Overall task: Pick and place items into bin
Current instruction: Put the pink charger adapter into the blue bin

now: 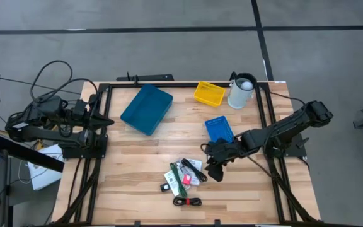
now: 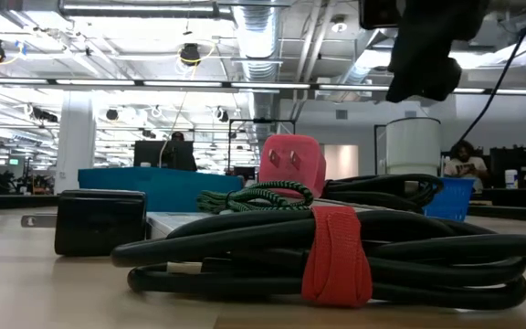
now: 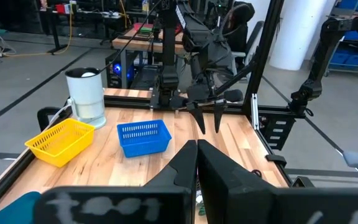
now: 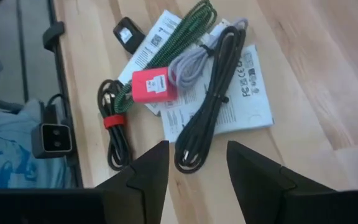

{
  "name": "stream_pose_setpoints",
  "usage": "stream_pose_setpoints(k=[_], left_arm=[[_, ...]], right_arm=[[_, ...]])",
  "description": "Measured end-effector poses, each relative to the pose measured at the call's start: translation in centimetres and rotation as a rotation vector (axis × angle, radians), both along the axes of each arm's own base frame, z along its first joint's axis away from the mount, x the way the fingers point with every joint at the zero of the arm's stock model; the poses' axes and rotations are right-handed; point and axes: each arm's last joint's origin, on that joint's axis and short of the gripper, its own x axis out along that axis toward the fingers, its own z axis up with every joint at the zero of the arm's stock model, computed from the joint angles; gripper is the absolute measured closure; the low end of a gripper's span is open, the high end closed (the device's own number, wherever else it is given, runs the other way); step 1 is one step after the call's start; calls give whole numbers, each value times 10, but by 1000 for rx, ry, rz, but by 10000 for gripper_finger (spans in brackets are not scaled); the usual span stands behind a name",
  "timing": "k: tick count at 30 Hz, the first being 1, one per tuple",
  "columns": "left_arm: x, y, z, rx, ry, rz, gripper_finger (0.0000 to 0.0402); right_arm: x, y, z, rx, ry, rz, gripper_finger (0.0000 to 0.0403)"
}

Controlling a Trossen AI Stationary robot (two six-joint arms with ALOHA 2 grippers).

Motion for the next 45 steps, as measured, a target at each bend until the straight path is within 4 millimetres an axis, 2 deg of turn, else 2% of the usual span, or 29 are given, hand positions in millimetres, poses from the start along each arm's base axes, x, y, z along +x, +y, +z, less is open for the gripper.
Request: stream_pose_setpoints(k=[6,15,21,26,45], left_arm=[[0,0,0,0,1,-1,401],[0,0,-1,-1,5,0,401],[0,0,0,-2,4,-1,401],[0,0,0,-6,4,-1,401],[0,0,0,-23,5,2,401]], right_arm=[[14,5,1,-60,142,29,248],[42,16,6,-111,219,75,248],[51,19,-4,-147,326,77,248],[60,23,-9,-151,348,79,248],[62,33,-8,-139,288,92,234]])
